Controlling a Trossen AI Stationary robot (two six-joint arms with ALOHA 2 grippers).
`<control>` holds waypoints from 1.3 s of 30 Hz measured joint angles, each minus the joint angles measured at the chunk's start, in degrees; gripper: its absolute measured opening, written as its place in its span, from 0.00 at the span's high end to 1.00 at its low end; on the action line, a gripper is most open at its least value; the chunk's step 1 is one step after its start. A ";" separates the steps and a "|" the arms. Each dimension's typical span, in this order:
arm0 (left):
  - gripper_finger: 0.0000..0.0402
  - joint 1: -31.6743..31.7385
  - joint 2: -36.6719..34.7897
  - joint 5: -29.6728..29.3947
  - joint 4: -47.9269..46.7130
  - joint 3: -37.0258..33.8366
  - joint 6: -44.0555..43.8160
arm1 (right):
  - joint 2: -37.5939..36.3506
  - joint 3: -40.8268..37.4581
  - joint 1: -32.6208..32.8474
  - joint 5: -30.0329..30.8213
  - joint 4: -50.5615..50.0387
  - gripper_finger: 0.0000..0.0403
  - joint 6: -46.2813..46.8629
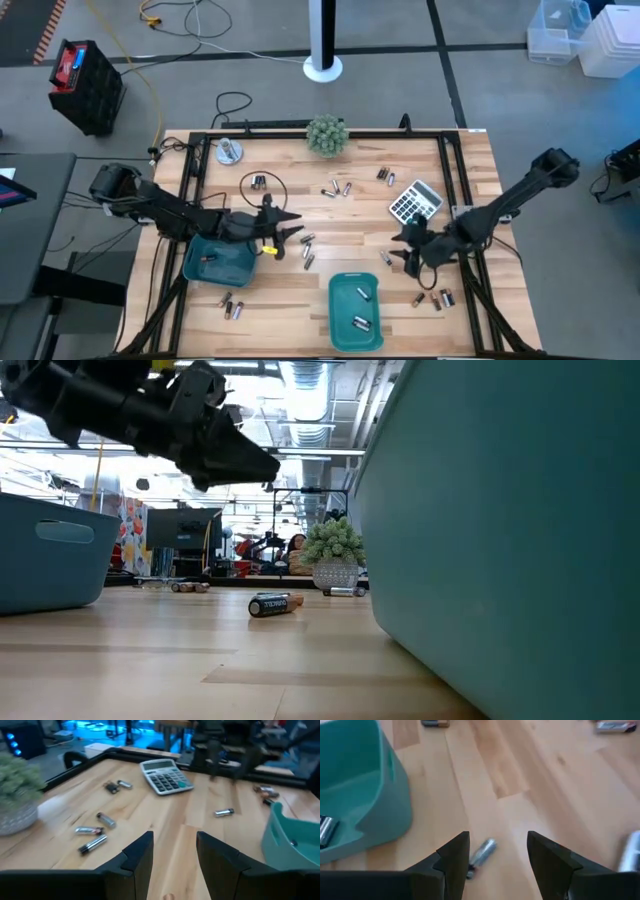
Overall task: Sort batteries
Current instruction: Put the silver battery into the green bin
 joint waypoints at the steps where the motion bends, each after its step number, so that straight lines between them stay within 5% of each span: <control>1: 0.64 0.24 0.00 -0.58 1.15 -0.65 -0.50 | 1.34 0.00 0.53 0.13 0.50 0.47 1.12; 27: 0.64 1.79 0.00 -1.95 1.49 -2.05 -4.46 | 26.30 2.19 2.79 3.44 8.24 0.49 14.97; 39: 0.64 1.77 0.00 -1.99 1.36 -2.05 -4.44 | 28.49 3.63 2.72 2.72 5.77 0.84 14.99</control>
